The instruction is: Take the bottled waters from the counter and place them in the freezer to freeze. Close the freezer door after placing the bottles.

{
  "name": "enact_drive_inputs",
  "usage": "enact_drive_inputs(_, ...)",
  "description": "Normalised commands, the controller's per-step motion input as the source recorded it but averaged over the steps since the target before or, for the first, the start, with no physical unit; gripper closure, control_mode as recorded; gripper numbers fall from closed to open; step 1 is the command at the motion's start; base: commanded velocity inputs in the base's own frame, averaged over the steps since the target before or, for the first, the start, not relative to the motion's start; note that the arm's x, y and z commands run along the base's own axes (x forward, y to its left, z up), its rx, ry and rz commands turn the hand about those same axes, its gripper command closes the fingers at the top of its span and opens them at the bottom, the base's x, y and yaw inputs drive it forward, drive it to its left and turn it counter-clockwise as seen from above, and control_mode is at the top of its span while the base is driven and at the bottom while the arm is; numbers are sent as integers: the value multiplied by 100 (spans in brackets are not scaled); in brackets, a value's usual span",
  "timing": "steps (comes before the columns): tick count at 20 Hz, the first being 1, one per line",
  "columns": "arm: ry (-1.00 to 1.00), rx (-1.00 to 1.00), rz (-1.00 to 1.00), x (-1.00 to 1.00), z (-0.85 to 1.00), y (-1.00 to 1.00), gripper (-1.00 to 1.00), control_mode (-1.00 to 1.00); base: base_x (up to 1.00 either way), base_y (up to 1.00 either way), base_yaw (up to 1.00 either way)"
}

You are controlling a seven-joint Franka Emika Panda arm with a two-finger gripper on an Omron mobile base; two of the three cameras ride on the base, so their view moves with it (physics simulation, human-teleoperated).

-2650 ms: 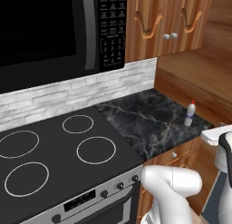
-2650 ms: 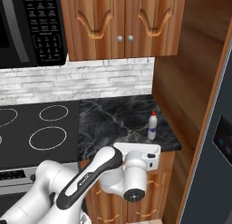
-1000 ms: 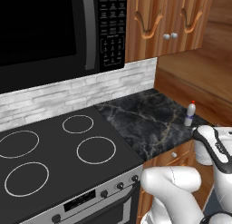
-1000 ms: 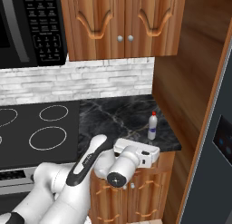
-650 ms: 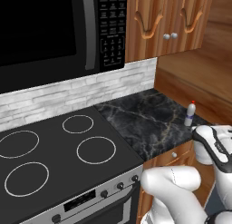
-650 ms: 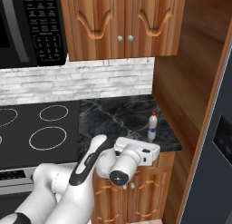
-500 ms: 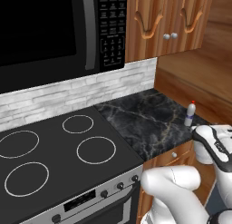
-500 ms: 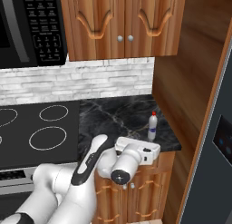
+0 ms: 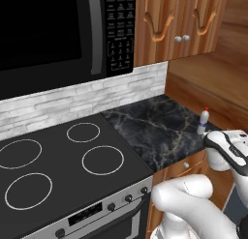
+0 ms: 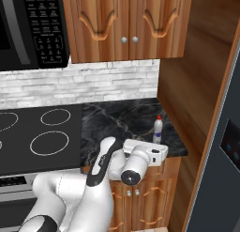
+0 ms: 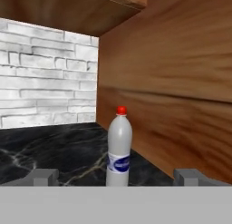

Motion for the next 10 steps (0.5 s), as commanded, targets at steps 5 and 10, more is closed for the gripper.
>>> enact_drive_inputs(5,0,-1,0,35,-14,0,-100,-100,0,0,0)
enact_drive_inputs(10,0,-3,0,33,-17,0,-100,-100,0,0,0)
